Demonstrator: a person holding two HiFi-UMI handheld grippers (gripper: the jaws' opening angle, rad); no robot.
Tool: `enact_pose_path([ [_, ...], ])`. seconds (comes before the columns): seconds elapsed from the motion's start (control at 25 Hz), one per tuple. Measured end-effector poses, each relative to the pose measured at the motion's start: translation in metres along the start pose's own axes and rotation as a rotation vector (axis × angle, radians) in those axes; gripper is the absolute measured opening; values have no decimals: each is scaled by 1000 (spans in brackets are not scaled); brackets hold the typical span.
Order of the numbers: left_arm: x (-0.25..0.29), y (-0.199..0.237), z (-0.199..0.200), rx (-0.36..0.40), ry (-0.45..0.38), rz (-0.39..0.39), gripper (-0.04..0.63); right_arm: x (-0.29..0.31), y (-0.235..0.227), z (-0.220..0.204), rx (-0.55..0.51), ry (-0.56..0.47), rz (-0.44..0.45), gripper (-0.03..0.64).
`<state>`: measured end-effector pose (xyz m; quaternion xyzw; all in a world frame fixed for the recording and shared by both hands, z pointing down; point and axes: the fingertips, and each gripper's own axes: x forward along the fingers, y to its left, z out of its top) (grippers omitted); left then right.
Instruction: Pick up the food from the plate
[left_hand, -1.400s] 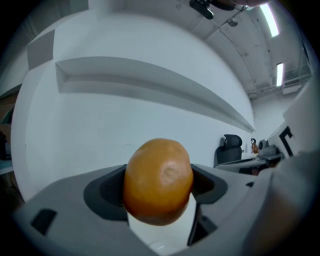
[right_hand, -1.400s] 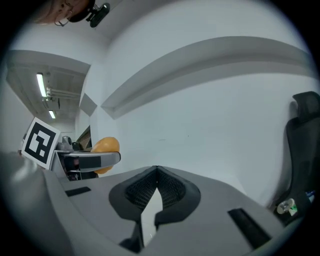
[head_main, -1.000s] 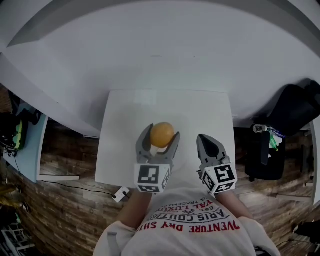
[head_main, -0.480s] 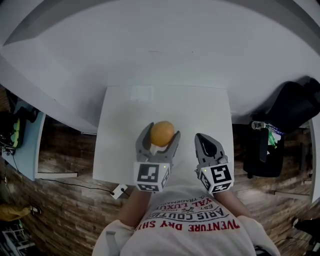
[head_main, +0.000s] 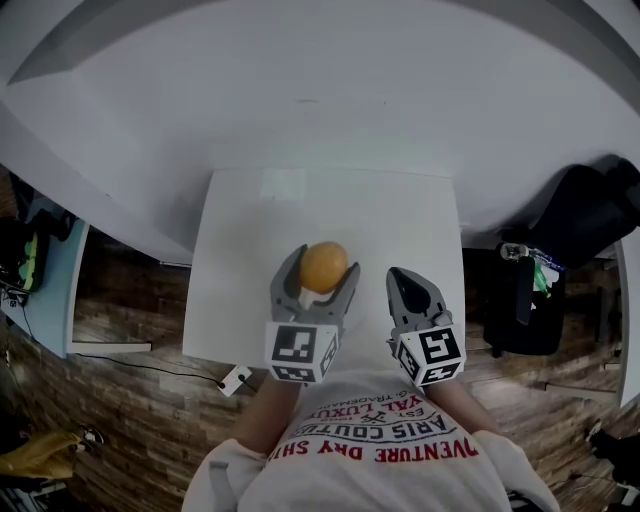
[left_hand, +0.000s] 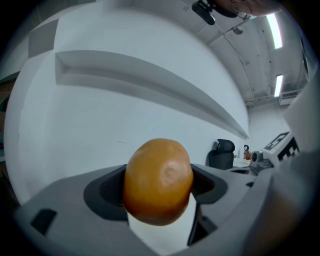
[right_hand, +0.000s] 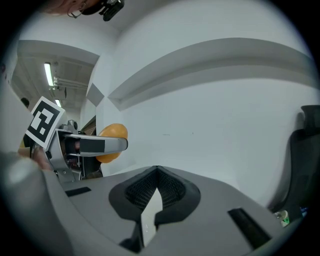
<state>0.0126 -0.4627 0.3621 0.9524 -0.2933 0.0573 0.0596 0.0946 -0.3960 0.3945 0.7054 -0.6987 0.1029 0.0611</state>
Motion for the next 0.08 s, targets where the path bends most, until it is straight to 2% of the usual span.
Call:
enact_pose_path([
  [0.08,-1,0,0,0,0,-2,362,0,1,0,-5,1,0,11],
])
